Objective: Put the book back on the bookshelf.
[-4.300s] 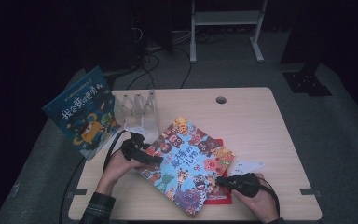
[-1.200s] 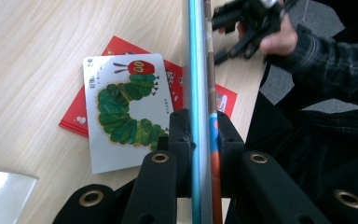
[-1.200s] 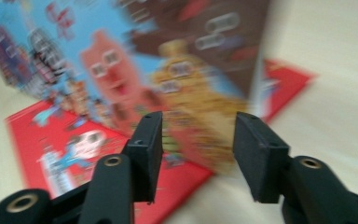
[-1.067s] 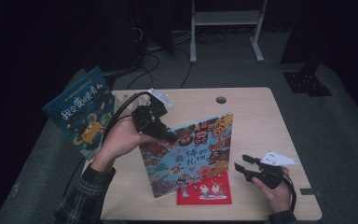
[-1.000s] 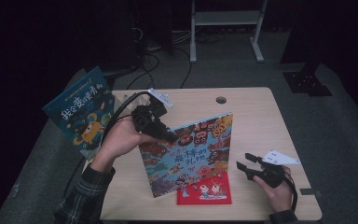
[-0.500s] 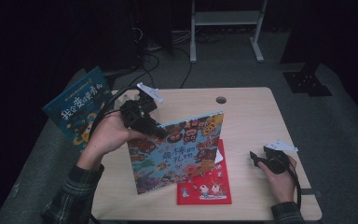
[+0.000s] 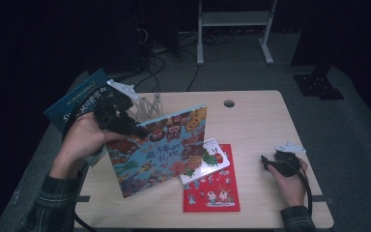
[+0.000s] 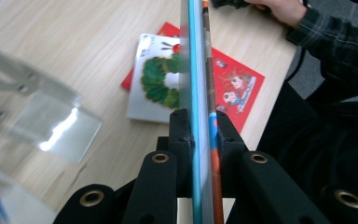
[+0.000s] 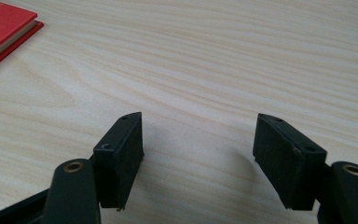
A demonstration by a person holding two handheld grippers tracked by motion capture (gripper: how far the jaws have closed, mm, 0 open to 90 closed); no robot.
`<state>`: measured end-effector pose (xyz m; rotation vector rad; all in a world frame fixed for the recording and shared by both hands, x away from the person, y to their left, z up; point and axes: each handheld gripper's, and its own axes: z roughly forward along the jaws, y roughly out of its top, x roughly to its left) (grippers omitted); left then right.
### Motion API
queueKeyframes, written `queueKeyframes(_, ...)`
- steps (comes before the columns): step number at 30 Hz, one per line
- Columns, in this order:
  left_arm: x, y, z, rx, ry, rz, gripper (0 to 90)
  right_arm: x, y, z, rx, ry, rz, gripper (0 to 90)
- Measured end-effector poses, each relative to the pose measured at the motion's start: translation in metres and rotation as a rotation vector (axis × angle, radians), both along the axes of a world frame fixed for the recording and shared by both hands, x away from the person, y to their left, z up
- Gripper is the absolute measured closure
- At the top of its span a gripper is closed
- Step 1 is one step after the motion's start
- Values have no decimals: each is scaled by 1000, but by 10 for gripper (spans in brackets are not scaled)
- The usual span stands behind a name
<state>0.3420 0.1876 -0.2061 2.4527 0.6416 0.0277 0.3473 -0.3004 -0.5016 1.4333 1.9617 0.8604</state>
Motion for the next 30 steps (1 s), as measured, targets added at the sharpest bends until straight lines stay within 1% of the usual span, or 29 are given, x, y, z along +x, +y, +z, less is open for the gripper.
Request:
queueKeyframes(1, -1, 11, 2, -8, -6, 23, 808, 0, 0, 0, -1, 0, -2, 321)
queueKeyframes(2, -1, 11, 2, -8, -6, 23, 807, 0, 0, 0, -1, 0, -3, 321)
queueKeyframes(3, -2, 23, 4, -21, -10, 44, 807, 0, -1, 0, 2, 2, -5, 321)
queueKeyframes(6, -4, 41, 6, -41, -8, 76, 807, 1, -1, 0, 6, 3, -7, 320)
queueKeyframes(7, -4, 41, 6, -41, -8, 76, 807, 1, -1, 0, 6, 3, -7, 320)
queueKeyframes(10, -7, 60, 6, -50, -10, 106, 807, 1, -1, 0, 7, 3, -8, 320)
queueKeyframes(11, -9, 70, 5, -51, -10, 125, 807, 1, -2, 0, 8, 4, -8, 320)
queueKeyframes(12, -9, 70, 5, -51, -10, 125, 807, 1, -2, 0, 8, 4, -9, 320)
queueKeyframes(16, -14, 98, 3, -52, -13, 200, 807, 1, -2, 0, 11, 6, -8, 320)
queueKeyframes(17, -14, 103, 2, -52, -14, 207, 807, 1, -2, 0, 12, 6, -8, 320)
queueKeyframes(18, -14, 103, 2, -52, -14, 207, 807, 1, -2, 0, 12, 6, -9, 320)
queueKeyframes(19, -16, 114, 1, -50, -10, 232, 807, 1, -2, 0, 12, 6, -8, 320)
queueKeyframes(24, -22, 142, -2, -63, -15, 298, 807, 1, -2, 0, 10, 4, -6, 319)
queueKeyframes(27, -26, 154, -2, -66, -19, 330, 807, 1, -2, 0, 7, 3, -7, 319)
queueKeyframes(28, -26, 154, -2, -66, -19, 330, 806, 1, -2, 0, 10, 5, -8, 319)
queueKeyframes(29, -27, 160, -2, -71, -20, 344, 806, 1, -2, 0, 10, 5, -8, 319)
queueKeyframes(30, -30, 169, -3, -78, -21, 365, 807, 1, -2, 0, 9, 4, -8, 319)
